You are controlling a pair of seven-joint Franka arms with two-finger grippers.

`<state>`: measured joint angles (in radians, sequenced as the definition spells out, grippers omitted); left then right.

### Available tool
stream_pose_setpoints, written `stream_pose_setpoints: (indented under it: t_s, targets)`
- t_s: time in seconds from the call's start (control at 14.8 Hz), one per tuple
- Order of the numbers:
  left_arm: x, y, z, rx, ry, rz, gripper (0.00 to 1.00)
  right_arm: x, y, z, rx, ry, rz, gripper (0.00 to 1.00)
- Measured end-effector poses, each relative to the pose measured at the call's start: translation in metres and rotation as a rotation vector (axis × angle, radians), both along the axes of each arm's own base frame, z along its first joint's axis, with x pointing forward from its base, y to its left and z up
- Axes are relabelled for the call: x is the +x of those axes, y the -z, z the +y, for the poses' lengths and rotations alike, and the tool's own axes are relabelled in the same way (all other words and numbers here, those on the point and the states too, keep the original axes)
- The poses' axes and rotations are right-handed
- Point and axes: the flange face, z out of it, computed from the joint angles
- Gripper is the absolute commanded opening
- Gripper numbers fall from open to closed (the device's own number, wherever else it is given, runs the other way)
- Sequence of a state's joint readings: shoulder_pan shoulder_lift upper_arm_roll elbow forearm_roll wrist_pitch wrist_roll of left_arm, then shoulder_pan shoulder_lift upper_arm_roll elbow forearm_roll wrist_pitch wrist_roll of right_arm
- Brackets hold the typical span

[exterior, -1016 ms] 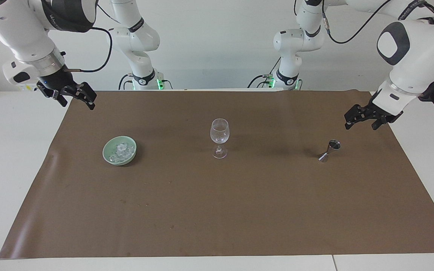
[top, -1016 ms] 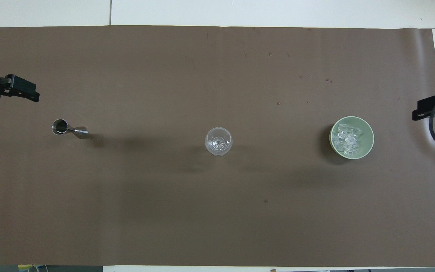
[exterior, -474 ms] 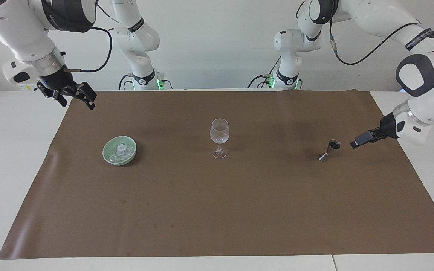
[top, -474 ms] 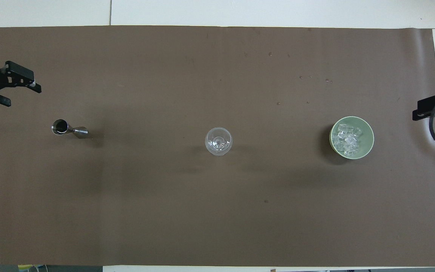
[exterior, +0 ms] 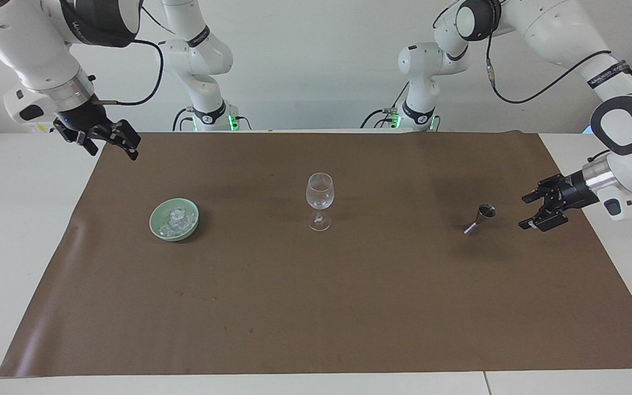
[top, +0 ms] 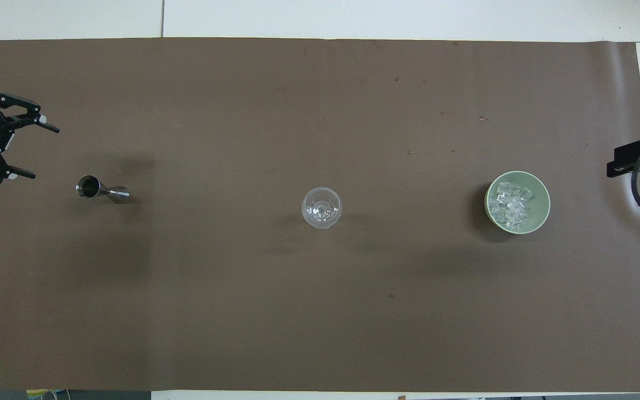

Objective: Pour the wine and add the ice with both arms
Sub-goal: 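Move the left gripper open toward the silver jigger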

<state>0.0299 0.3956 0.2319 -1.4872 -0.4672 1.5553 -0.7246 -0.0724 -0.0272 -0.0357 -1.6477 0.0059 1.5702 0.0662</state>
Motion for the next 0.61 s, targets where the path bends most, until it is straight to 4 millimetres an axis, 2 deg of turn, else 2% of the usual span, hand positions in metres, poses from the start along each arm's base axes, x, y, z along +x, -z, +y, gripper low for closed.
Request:
stream_pose_setpoints:
  t_s: [0.2, 0.34, 0.47, 0.61]
  targets:
    - [-0.025, 0.029, 0.015, -0.058, -0.092, 0.073, 1.0, 0.0, 0.0, 0.0, 0.0, 0.0, 0.0, 1.0]
    - [-0.035, 0.032, 0.029, -0.091, -0.169, 0.067, 0.93, 0.0, 0.0, 0.0, 0.0, 0.0, 0.0, 1.0]
    - [-0.046, 0.034, 0.044, -0.121, -0.245, 0.06, 1.0, 0.0, 0.0, 0.0, 0.0, 0.0, 0.0, 1.0]
    - [-0.054, 0.035, 0.054, -0.148, -0.3, 0.054, 1.0, 0.0, 0.0, 0.0, 0.0, 0.0, 0.0, 1.0]
